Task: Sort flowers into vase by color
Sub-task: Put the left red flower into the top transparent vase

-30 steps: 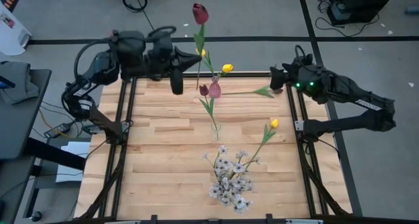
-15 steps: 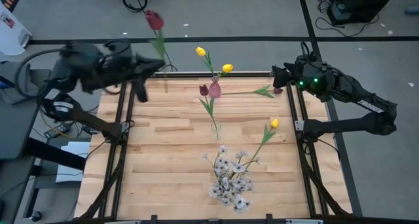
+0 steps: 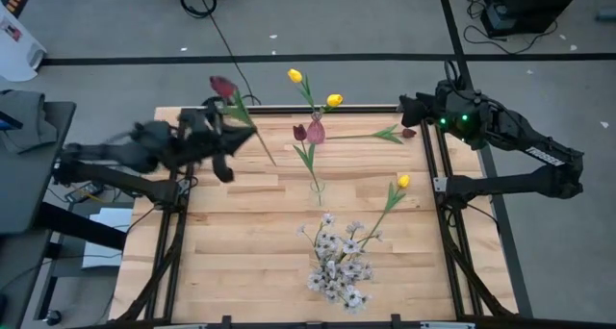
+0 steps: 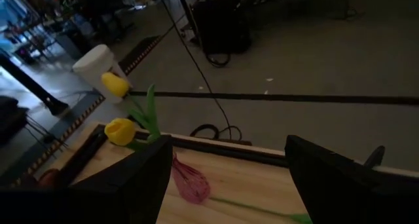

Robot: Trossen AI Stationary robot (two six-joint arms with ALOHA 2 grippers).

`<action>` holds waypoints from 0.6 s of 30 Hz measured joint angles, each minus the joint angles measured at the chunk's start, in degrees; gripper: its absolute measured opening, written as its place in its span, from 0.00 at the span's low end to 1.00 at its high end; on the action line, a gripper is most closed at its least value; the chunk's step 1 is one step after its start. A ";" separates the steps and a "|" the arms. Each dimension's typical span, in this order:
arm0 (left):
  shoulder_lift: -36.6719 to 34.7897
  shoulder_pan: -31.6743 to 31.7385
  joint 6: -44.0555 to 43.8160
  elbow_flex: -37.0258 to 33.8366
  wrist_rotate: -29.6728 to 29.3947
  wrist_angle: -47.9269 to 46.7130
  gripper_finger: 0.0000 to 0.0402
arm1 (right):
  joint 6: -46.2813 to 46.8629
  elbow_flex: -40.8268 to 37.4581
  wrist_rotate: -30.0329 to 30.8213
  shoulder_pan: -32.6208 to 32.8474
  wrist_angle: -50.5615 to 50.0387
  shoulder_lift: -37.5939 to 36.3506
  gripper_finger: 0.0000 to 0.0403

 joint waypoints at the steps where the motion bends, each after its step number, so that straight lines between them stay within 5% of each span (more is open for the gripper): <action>1: 0.03 0.00 0.84 -3.67 1.05 5.47 0.00 | 0.89 0.00 0.02 0.00 -0.01 0.00 0.76; 8: 5.50 0.00 4.02 -20.78 5.58 33.45 0.00 | 4.39 0.00 0.57 0.00 -0.09 0.72 0.76; 18: 16.65 0.13 4.14 -18.15 11.51 36.09 0.00 | 4.41 0.00 0.53 0.00 -0.41 4.17 0.76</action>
